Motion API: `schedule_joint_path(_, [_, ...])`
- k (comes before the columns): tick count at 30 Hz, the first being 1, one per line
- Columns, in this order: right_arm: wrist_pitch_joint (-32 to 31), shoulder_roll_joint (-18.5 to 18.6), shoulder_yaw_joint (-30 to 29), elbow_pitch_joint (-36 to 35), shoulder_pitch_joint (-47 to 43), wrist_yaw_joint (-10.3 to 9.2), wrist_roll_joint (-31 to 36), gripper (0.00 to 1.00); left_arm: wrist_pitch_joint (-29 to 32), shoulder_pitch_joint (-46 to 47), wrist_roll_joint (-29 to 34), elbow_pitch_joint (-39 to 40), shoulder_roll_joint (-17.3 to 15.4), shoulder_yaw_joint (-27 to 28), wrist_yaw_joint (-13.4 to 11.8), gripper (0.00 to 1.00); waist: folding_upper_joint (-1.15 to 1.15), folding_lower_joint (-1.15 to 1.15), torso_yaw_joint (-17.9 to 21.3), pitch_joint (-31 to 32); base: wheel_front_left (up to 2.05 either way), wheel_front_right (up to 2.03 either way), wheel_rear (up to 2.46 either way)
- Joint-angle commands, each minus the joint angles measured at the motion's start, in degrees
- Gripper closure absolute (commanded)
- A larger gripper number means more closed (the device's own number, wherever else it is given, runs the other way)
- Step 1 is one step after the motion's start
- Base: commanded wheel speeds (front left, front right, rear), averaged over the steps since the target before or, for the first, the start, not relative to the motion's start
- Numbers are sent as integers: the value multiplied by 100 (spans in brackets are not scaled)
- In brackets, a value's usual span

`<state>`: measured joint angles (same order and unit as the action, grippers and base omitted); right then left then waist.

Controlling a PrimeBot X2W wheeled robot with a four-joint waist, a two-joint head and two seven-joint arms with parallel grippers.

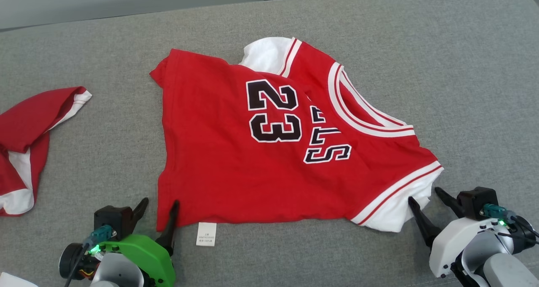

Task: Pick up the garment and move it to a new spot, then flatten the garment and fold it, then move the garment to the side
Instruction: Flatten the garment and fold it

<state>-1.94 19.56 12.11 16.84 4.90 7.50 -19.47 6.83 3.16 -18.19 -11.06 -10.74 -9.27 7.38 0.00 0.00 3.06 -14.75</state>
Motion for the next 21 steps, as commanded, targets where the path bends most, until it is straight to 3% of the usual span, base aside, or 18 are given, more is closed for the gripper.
schedule_joint_path(1, [21,7,65,86,67,-1,-30,0,43,73,-34,-4,-62,-7,15,0,0,0,-4,-36,0,0,0])
schedule_joint_path(10, [89,-1,337,281,260,0,-141,0,397,-13,-219,-67,-136,-217,17,0,0,0,19,-224,0,0,0])
schedule_joint_path(11, [78,-11,406,299,277,2,-178,0,451,-17,-249,-79,-145,-282,19,11,0,0,22,-245,0,0,0])
schedule_joint_path(12, [97,-7,477,300,302,4,-203,0,476,-21,-302,-92,-157,-334,20,46,0,0,26,-267,0,0,0])
schedule_joint_path(13, [146,-15,496,307,338,9,-244,11,532,-29,-361,-113,-165,-398,20,78,0,0,30,-282,0,0,0])
schedule_joint_path(14, [179,-14,522,320,370,9,-277,55,607,-52,-415,-131,-204,-521,25,100,0,0,37,-290,0,0,0])
schedule_joint_path(15, [217,2,576,323,398,10,-306,93,629,-80,-496,-136,-228,-582,26,100,0,0,43,-293,0,0,0])
schedule_joint_path(16, [255,11,618,306,419,10,-363,100,625,-90,-558,-129,-265,-596,26,100,0,0,48,-293,0,0,0])
schedule_joint_path(21, [462,250,781,9,402,6,-808,100,562,-104,-955,67,-353,-687,24,100,0,0,53,-216,0,0,0])
